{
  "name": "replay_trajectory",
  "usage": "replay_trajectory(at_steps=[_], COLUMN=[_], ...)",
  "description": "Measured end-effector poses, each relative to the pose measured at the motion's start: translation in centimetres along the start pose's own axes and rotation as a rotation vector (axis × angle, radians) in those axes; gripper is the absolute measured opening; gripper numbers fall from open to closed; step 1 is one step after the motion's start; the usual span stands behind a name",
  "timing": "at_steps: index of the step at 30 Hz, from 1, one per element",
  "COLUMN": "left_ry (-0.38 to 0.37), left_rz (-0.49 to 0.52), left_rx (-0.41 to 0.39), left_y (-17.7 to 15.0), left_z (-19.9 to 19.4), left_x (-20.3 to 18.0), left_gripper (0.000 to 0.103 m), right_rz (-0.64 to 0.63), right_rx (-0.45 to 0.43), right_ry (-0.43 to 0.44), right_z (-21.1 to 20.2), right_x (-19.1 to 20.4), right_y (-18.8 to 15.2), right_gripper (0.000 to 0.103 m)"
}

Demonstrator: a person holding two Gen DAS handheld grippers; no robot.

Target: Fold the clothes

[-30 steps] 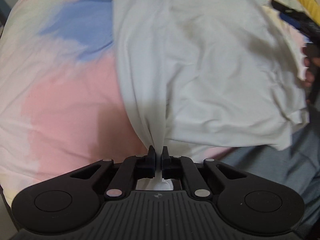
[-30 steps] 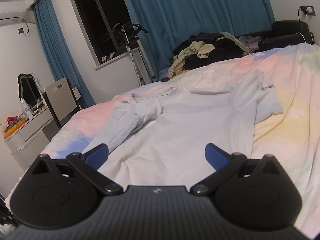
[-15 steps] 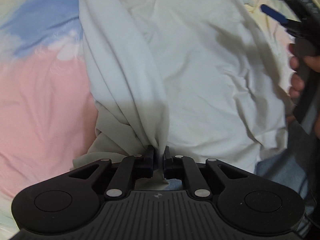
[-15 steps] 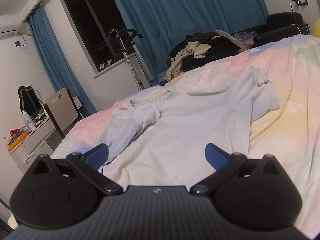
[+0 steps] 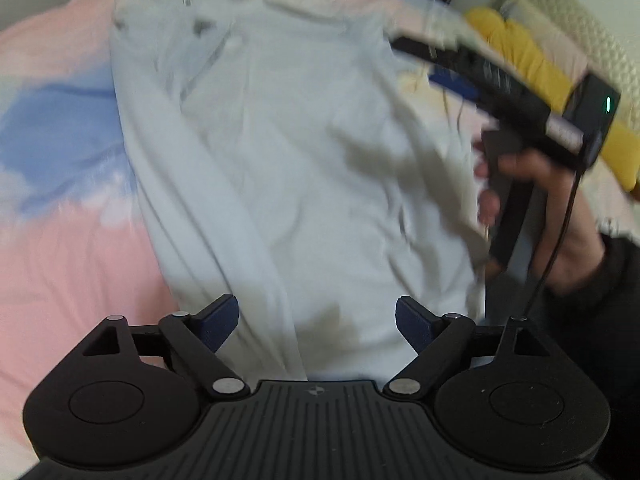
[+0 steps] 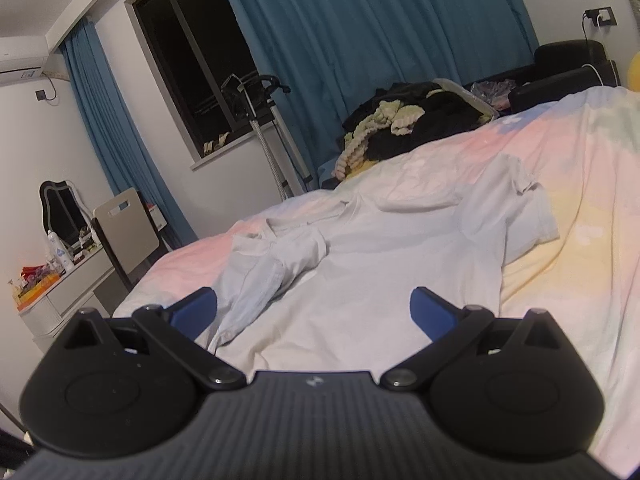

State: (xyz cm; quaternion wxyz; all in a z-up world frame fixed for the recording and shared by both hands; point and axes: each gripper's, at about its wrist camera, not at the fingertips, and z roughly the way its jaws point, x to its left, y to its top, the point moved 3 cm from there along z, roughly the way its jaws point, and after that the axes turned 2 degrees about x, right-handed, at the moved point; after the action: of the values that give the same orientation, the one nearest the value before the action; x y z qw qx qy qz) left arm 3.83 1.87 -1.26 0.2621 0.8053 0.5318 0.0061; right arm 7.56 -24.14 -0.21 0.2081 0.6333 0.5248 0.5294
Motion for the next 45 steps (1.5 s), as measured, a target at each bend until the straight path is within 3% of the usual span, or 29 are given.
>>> replay_trajectory(at_steps=[5,10,15,18,20,22,23,24,25,29,35,38,41,42,44,45], left_ry=[0.066,0.232,0.275,0.31,0.302,0.271,0.259,0.261,0.266,0.314,0.403,0.386,0.403,0.402,0.395,0.393], left_rz=[-0.073,-0.134,-0.187,-0.234,-0.258,-0.278,-0.283,-0.27,-0.259,-0.25,-0.239,-0.257,-0.221,-0.224,-0.228,-0.242], left_rx=[-0.201,-0.326,-0.372,-0.333,-0.289,-0.292,-0.294,-0.3,-0.309,-0.375,-0.48,-0.47,-0.436,-0.418,-0.386,-0.387], left_y=[9.8,20.9,28.3,30.4,31.1,31.4,31.6,31.8,32.2,34.9,40.7,41.9,40.5,39.8,38.5,37.7], left_z=[0.9,4.5,9.0,12.4,14.5,15.7,16.2,16.2,16.1,14.1,9.8,10.4,12.9,13.6,14.3,14.0], left_x=[7.0,15.0,20.5,22.7,23.5,23.8,23.8,23.3,22.9,21.6,20.7,21.7,22.2,22.5,23.1,23.2], left_gripper=[0.088,0.088,0.087,0.081,0.072,0.039,0.03,0.011,0.01,0.008,0.007,0.007,0.01,0.014,0.033,0.054], right_rz=[0.034,0.04,0.019,0.042,0.085,0.117,0.128,0.139,0.15,0.144,0.139,0.118,0.108,0.107,0.103,0.098], right_rx=[-0.012,-0.013,-0.004,0.025,0.033,0.043,0.05,0.056,0.06,0.042,0.006,0.004,0.023,0.031,0.039,0.042], right_ry=[-0.016,-0.022,-0.007,-0.024,-0.035,-0.045,-0.048,-0.049,-0.047,-0.034,-0.082,-0.091,-0.09,-0.089,-0.083,-0.08], right_z=[1.6,4.1,7.1,9.2,10.0,10.6,10.7,10.8,10.9,9.6,8.2,8.9,9.7,10.0,10.4,10.5], right_x=[-0.9,-1.8,-2.5,-4.0,-5.3,-6.3,-6.6,-6.8,-7.0,-6.7,-6.9,-6.6,-6.5,-6.5,-6.5,-6.5], right_y=[0.9,1.1,1.0,0.9,0.9,0.7,0.6,0.5,0.4,0.6,0.9,0.9,0.4,0.3,0.0,-0.1], right_gripper=[0.103,0.103,0.103,0.103,0.103,0.103,0.103,0.103,0.103,0.103,0.103,0.103,0.103,0.103,0.103,0.103])
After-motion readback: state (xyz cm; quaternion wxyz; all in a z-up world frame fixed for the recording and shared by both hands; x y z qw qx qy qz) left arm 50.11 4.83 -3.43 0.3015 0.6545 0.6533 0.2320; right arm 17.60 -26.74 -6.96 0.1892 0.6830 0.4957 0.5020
